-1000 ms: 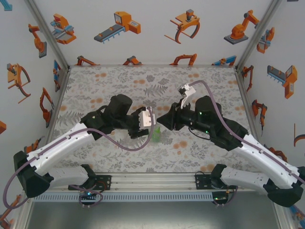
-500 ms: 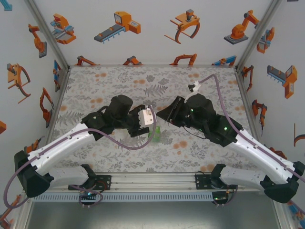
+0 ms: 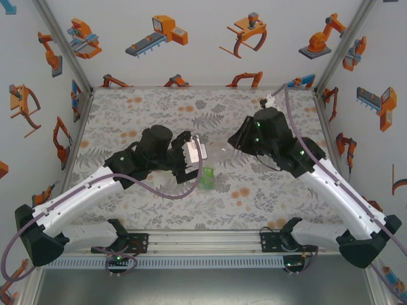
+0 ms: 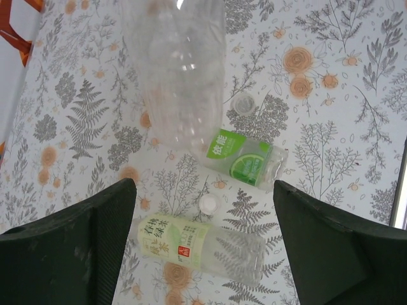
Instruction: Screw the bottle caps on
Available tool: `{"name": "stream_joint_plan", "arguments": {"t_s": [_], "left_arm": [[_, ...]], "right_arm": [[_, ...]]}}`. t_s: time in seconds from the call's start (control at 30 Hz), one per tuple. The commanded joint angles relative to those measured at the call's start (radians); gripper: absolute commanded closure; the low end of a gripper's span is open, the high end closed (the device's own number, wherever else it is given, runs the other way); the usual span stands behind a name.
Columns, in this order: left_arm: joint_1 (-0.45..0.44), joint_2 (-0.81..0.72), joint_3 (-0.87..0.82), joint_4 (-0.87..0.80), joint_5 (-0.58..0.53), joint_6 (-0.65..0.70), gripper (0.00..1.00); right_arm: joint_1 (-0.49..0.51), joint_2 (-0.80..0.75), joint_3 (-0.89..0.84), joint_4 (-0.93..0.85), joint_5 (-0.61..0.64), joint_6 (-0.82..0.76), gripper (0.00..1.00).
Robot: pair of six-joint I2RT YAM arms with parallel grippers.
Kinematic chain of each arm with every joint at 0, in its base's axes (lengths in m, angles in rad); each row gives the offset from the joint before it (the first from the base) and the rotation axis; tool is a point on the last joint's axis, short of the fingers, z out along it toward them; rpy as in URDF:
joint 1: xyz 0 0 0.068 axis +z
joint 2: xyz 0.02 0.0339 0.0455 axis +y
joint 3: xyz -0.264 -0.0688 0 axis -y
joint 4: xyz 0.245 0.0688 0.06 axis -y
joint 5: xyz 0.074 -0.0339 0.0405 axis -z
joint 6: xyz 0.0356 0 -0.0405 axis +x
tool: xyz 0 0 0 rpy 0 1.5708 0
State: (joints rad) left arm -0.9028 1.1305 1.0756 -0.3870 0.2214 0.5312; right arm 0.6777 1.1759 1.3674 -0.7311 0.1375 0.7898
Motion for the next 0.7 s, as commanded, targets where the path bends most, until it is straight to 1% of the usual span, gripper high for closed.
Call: {"name": "stream_joint_plan", "arguments": {"t_s": [0.0, 0.13, 0.2, 0.33, 0.47, 0.6, 0.67], "left_arm": [[0.030, -0.022, -0.011, 0.025, 0.004, -0.076, 0.19], [0.073, -0.023, -0.009, 0.004, 0.016, -0.161, 0.19], [0.094, -0.028, -0.010, -0.009, 0.001, -0.210, 0.16], [0.126, -0.040, -0.003, -0.052, -0.036, -0.297, 0.16], [0.153, -0.047, 0.007, -0.083, -0.079, -0.383, 0.16], [0.174, -0.052, 0.015, -0.114, -0.096, -0.432, 0.16], [0.178, -0.062, 0.014, -0.112, -0.109, -0.444, 0.16]], "right_arm": [[-0.066, 0.087, 0.090, -0.107, -0.054, -0.247, 1.00], [-0.158, 0.215, 0.182, -0.147, -0.060, -0.405, 1.00], [-0.202, 0.280, 0.222, -0.144, -0.067, -0.455, 1.00], [-0.285, 0.422, 0.333, -0.142, -0.104, -0.529, 1.00], [-0.327, 0.563, 0.448, -0.130, -0.115, -0.617, 1.00], [-0.355, 0.691, 0.560, -0.124, -0.131, -0.651, 1.00], [-0.358, 0.745, 0.610, -0.118, -0.119, -0.661, 1.00]]}}
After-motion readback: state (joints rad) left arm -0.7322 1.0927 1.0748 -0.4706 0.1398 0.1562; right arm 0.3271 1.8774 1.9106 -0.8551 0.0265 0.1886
